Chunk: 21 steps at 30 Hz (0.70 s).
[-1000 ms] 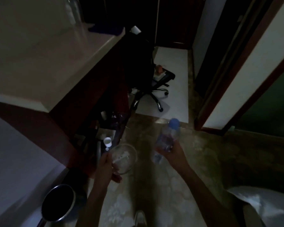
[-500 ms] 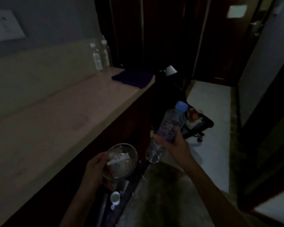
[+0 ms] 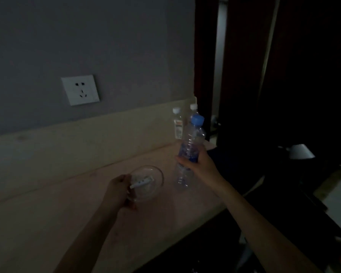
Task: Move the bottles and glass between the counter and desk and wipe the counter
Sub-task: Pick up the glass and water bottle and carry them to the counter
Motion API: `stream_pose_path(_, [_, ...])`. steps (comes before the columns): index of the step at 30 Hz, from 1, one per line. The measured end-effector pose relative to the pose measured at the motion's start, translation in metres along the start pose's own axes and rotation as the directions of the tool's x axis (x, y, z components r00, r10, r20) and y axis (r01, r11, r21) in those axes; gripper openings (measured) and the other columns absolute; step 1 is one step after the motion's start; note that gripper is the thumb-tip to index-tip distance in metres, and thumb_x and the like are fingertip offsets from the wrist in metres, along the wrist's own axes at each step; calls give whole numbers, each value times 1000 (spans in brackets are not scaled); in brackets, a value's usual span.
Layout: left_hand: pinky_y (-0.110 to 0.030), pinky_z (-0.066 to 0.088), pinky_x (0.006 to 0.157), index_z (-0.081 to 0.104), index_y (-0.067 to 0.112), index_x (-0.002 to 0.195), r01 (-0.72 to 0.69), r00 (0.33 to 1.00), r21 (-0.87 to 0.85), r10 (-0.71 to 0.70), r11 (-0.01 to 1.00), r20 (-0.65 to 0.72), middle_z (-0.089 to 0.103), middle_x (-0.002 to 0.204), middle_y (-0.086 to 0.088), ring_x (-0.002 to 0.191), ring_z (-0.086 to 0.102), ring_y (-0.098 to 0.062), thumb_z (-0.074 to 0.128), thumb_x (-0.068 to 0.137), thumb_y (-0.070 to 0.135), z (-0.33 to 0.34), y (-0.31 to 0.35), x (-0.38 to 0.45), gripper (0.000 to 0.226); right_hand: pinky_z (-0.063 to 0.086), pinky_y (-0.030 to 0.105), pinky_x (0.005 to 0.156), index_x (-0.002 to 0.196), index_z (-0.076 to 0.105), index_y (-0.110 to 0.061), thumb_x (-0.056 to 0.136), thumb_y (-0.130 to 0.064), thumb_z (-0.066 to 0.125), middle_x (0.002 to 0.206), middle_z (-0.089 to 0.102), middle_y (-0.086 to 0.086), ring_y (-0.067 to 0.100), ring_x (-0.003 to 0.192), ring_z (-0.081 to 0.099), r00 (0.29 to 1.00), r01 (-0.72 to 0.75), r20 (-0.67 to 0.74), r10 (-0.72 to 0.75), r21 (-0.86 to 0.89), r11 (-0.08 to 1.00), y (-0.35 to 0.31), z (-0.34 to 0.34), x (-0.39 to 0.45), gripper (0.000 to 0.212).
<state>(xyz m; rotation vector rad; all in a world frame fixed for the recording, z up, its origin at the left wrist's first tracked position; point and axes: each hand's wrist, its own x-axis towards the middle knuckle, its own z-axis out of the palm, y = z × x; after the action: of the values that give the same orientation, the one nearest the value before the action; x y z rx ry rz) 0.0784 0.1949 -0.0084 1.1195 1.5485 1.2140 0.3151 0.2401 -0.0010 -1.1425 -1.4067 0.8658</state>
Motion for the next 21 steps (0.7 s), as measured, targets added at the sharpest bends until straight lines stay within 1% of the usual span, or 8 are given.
stream_pose_path(3, [-32,48,29,61,9,85,-14,998,51,17,999,-66,57,68,-16,31,55,-22,43,102,23,10,0,45,28,48,14,79,128,43,-17,78,-32,79,116,61,-4,11,106,61,998,6,58,-4,-42,999,16,10,57,64])
stream_pose_path(6, [-32,48,29,62,6,88,-21,994,81,29,997,-103,60,69,-14,32,58,-22,41,103,24,19,3,81,31,50,31,96,132,43,-19,75,-36,80,125,60,-2,14,113,59,991,22,131,-10,-84,996,28,18,107,70])
stream_pose_path(8, [-40,54,36,62,5,85,-23,992,129,39,991,-122,62,69,-17,43,63,-33,40,103,25,20,2,104,35,50,38,100,131,44,-16,73,-38,81,124,60,0,15,112,59,986,34,164,-19,-86,996,31,27,133,72])
stream_pose_path(10, [-55,58,54,63,5,82,-30,988,169,55,985,-145,66,78,-25,63,68,-44,40,102,27,21,-2,127,37,51,36,97,131,45,-15,74,-36,81,119,62,-3,11,107,61,980,49,197,-32,-81,996,33,38,153,70])
stream_pose_path(13, [-63,55,72,67,-3,87,-27,980,161,59,987,-192,68,91,-33,79,69,-47,42,87,41,19,-32,178,51,46,15,80,131,43,-13,79,-27,79,111,60,-7,5,96,58,969,76,239,-53,-87,993,34,52,177,65])
stream_pose_path(15, [-62,55,72,68,-3,87,25,976,162,11,987,-218,70,89,-32,78,69,-45,41,83,42,20,-35,189,53,42,10,74,131,44,-11,79,-24,79,112,60,-5,6,96,59,962,100,261,-77,-77,992,39,59,191,64])
stream_pose_path(17, [-53,58,69,66,0,79,69,965,166,-23,984,-262,69,83,-29,74,69,-39,43,94,29,26,-20,181,40,42,11,75,128,46,-11,79,-23,79,111,60,-4,8,97,59,956,108,281,-81,-82,991,42,64,199,61])
stream_pose_path(21, [-29,52,50,58,9,64,83,956,206,-19,975,-292,62,65,-14,47,62,-18,37,102,11,35,-5,174,44,48,25,88,127,48,-12,78,-25,80,115,63,0,13,103,62,943,124,320,-95,-71,990,53,73,208,60])
